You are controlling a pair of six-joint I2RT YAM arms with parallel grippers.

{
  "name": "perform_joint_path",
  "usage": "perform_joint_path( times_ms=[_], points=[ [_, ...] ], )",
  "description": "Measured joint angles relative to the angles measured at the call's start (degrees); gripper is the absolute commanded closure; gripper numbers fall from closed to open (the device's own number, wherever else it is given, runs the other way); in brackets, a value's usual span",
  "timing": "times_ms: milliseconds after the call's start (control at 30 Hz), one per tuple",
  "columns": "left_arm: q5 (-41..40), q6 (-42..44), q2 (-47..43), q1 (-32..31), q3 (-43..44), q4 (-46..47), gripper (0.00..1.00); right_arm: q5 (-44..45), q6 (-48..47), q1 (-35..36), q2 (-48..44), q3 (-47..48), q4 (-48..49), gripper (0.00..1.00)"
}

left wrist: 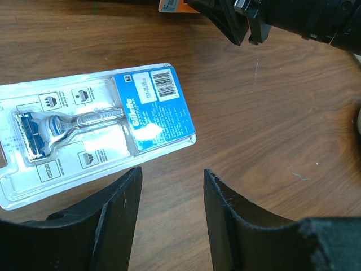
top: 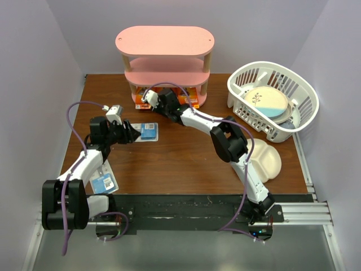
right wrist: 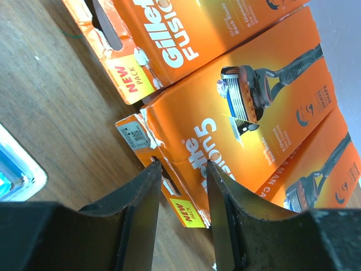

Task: Place and organize the shaving razors onto the shelf

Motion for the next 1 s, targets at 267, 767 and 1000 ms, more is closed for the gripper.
perform_joint_path(
  times_ms=[267,767,1000],
  points=[
    [0.2,-0.5,0.0,0.0,0.0,0.2,0.48,0.6,0.0,-0.3,0.0,-0.9,1.4,0.62],
    [0.4,-1.5,0.0,0.0,-0.8,1.3,0.48,1.3,-0.2,-0.3,-0.3,-2.2,3.3,0.64],
    [0.4,-1.5,0.0,0.0,-0.9,1.4,0.48,1.5,-0.2,-0.5,-1.2,-4.0,4.3,0.64]
  ],
)
